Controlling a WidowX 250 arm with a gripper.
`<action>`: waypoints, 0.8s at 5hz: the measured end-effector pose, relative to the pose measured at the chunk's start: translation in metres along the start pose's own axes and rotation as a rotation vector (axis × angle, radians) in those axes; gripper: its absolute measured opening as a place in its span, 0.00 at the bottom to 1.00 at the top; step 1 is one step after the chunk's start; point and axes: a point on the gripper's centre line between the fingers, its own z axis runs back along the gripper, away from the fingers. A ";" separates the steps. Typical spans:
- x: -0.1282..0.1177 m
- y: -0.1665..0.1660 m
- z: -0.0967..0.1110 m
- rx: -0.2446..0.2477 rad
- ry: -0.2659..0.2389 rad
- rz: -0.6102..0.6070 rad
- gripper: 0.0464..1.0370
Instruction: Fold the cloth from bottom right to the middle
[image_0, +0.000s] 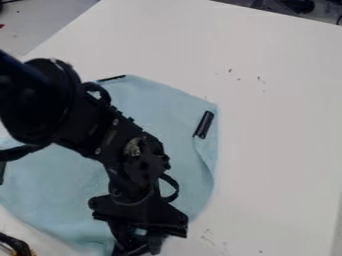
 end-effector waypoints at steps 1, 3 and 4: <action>0.025 0.003 0.012 0.064 0.044 -0.095 0.23; 0.082 0.010 0.053 0.103 0.154 -0.163 0.04; 0.113 0.037 0.050 0.101 0.146 -0.192 0.04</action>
